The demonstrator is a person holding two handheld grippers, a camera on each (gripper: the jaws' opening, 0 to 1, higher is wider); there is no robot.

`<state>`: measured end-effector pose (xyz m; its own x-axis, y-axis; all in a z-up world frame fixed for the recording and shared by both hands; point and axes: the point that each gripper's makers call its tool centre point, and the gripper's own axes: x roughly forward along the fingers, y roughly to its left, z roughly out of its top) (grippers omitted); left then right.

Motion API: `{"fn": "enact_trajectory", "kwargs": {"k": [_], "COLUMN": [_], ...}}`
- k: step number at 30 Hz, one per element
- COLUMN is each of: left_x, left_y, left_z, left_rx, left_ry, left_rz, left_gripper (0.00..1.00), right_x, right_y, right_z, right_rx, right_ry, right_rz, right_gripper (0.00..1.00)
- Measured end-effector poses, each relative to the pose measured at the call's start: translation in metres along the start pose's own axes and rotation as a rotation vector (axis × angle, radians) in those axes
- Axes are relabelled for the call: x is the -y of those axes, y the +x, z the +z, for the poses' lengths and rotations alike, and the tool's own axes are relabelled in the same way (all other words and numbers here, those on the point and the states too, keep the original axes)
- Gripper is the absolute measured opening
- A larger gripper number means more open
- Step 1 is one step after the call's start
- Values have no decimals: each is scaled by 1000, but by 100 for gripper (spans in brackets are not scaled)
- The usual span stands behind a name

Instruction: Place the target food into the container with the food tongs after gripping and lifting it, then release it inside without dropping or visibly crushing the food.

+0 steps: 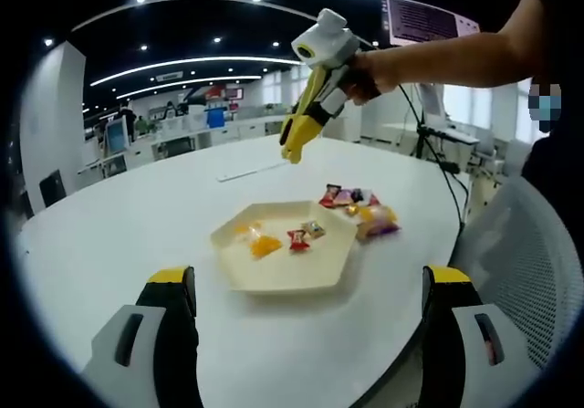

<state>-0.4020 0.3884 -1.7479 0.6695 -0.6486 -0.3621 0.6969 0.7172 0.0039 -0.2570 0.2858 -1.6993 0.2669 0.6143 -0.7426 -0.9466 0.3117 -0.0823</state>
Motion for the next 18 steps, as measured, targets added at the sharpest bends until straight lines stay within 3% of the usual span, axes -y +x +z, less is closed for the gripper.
{"fn": "enact_trajectory", "kwargs": {"k": [12,18], "left_x": [0,-1], "left_y": [0,0], "left_z": [0,1], "left_rx": [0,-1], "left_ry": [-1,1], "left_rz": [3,5], "left_gripper": [100,100], "right_x": [8,9], "right_y": [-18,-29], "right_z": [-20,-34], "right_rx": [-2,-14], "right_ry": [36,-6], "right_rz": [-21,-32], "right_gripper": [24,25]}}
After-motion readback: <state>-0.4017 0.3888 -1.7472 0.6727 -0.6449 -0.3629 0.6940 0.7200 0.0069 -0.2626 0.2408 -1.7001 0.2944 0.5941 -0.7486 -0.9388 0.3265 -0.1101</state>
